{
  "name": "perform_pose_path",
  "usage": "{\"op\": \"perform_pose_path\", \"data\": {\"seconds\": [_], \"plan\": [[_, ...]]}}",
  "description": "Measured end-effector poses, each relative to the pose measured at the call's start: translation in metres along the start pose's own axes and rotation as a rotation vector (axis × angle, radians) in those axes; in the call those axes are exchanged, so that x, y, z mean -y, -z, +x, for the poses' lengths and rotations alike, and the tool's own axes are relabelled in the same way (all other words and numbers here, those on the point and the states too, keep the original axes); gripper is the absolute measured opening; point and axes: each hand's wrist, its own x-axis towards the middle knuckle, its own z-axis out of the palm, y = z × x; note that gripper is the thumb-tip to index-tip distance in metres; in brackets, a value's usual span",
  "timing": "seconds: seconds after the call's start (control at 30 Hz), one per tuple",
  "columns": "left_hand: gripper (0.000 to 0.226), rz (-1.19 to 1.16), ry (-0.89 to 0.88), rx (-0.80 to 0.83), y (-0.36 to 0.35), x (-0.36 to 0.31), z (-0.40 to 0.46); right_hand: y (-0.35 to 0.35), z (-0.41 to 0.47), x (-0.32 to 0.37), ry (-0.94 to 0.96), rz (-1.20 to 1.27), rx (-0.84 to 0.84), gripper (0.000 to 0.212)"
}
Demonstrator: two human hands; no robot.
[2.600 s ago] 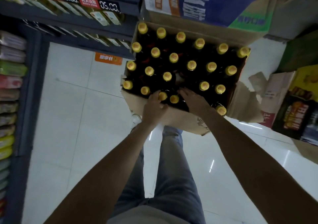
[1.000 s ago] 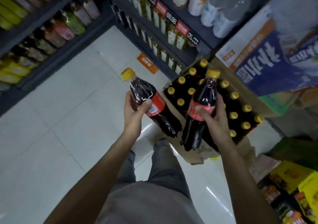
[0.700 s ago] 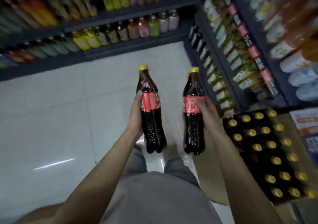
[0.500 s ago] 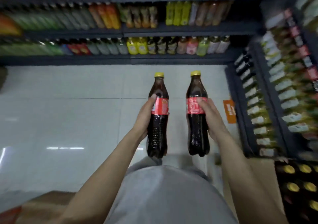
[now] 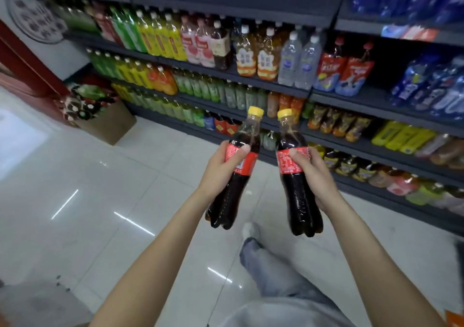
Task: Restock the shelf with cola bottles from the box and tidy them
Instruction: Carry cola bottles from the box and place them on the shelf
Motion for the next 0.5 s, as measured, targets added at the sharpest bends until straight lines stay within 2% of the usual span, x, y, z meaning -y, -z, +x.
{"op": "perform_pose_path", "data": {"seconds": [0.07, 0.17, 0.23, 0.37, 0.5], "plan": [[0.034, 0.015, -0.073, -0.035, 0.028, -0.019, 0.054, -0.028, 0.051, 0.026, 0.041, 0.013, 0.024, 0.034], [0.061, 0.061, -0.195, -0.138, 0.069, -0.048, 0.129, -0.065, 0.125, 0.067, 0.084, 0.051, 0.075, 0.035], [0.071, 0.111, -0.284, -0.205, 0.096, -0.068, 0.177, -0.088, 0.173, 0.098, 0.152, 0.057, 0.073, 0.041], [0.069, 0.217, -0.423, -0.280, 0.135, -0.110, 0.261, -0.128, 0.251, 0.158, 0.282, 0.051, 0.048, 0.037], [0.059, 0.168, -0.541, -0.272, 0.155, -0.149, 0.341, -0.154, 0.316, 0.207, 0.460, -0.041, -0.036, 0.047]]}}
